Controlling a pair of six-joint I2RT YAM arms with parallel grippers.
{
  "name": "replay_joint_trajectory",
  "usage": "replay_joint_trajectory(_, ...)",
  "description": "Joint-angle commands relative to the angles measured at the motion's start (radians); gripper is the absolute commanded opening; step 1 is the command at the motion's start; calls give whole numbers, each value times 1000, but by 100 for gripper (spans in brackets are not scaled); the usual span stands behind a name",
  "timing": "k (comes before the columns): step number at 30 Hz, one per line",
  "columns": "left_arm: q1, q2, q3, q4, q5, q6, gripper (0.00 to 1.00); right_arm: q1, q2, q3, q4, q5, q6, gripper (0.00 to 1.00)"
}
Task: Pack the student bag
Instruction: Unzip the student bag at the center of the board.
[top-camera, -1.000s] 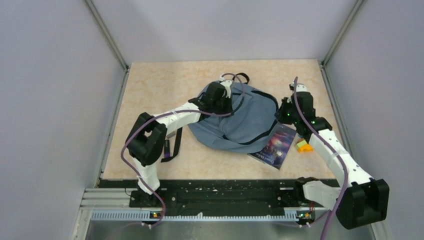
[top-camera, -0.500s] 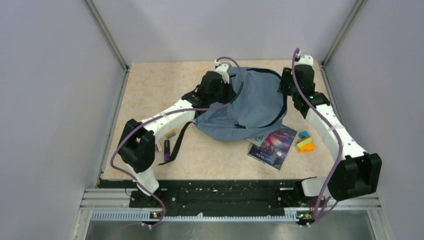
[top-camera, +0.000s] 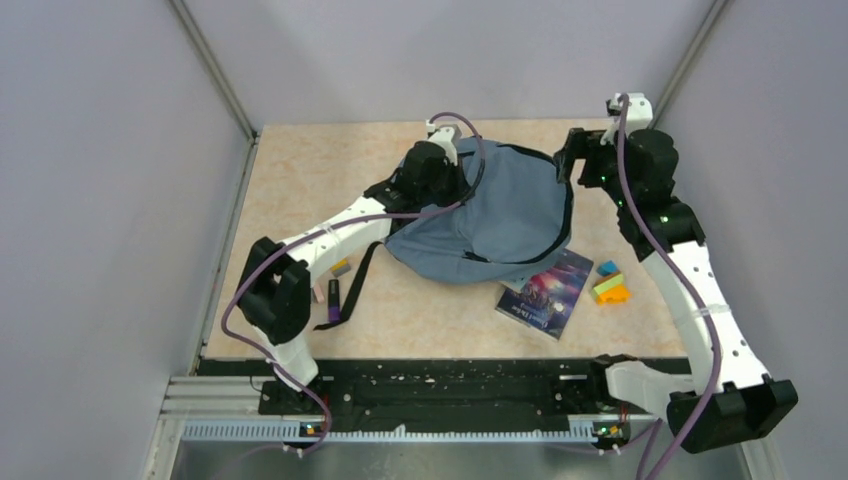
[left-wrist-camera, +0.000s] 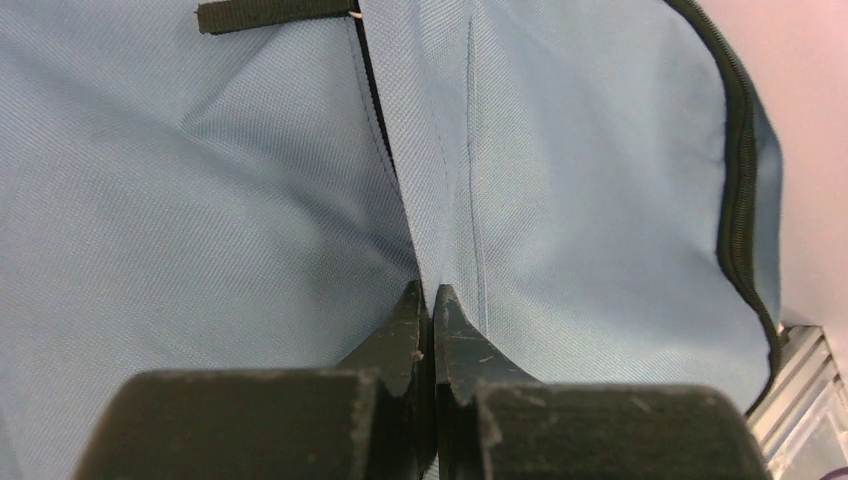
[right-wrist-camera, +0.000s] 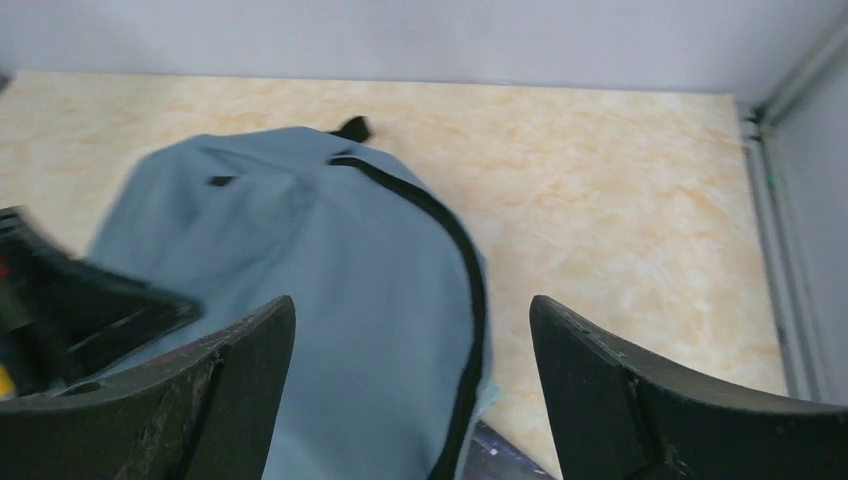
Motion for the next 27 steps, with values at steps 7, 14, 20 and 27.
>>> replay_joint_trajectory(7, 10, 15, 69, 12, 93, 16, 0, 246, 34, 5, -132, -313, -95, 77)
replay_joint_trajectory(14, 58, 11, 15, 52, 222, -72, 0, 511, 64, -74, -132, -249, -155, 73)
replay_joint_trajectory(20, 72, 13, -7, 64, 284, -89, 0, 694, 68, -153, -105, -11, -152, 66)
replay_joint_trajectory(27, 73, 6, -15, 60, 286, -89, 0, 741, 92, -191, -65, 55, -150, 60)
